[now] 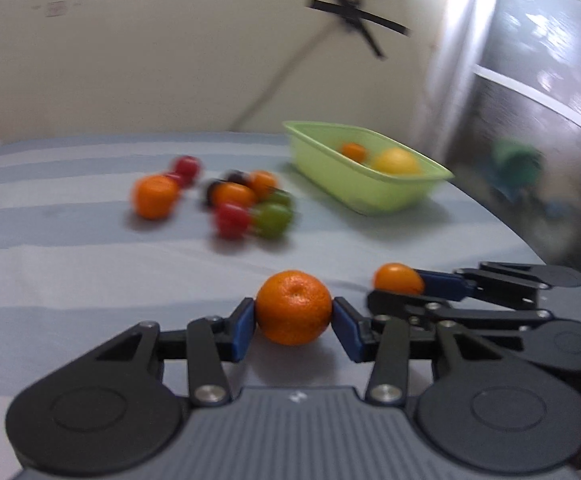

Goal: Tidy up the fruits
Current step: 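Carry both fruits over the green basket and open both grippers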

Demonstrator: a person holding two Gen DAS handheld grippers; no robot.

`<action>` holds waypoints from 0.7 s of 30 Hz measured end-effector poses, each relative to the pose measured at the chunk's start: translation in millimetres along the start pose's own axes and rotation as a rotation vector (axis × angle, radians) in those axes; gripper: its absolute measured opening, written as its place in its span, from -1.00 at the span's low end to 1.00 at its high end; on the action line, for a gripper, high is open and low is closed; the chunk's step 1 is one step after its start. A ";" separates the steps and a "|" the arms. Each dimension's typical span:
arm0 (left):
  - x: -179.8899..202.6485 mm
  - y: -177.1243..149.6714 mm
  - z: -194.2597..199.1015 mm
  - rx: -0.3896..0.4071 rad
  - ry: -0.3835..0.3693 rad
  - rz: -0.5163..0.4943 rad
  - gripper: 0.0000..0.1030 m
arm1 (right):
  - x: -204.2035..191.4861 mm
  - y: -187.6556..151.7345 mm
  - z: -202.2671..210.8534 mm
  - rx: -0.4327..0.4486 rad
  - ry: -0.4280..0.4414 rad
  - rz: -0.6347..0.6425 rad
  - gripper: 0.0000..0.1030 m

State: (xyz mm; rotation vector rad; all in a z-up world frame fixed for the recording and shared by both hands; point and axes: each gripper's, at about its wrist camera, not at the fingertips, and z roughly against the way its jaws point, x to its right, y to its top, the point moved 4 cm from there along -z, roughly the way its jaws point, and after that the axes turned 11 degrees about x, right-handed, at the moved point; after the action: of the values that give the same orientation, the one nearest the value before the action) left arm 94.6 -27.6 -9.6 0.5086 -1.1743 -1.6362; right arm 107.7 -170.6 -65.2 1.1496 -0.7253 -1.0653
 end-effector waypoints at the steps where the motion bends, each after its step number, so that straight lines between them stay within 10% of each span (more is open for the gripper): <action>1: 6.1 -2.0 -2.5 -0.015 -0.017 -0.003 -0.18 | 1.2 -3.5 6.4 0.002 -0.007 -0.005 -0.33; 11: 38.0 50.5 -36.7 0.042 -0.063 -0.054 -0.18 | 39.2 2.3 28.4 0.091 -0.126 -0.041 -0.33; 21: 49.6 123.6 -151.6 0.019 -0.026 -0.035 -0.18 | 147.7 66.9 -24.8 0.223 -0.292 -0.148 -0.33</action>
State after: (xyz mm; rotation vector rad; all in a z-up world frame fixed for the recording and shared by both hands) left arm 253.0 -141.1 42.7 0.5239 -1.2076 -1.6672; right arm 201.6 -296.2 -17.1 1.2665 -1.0207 -1.3193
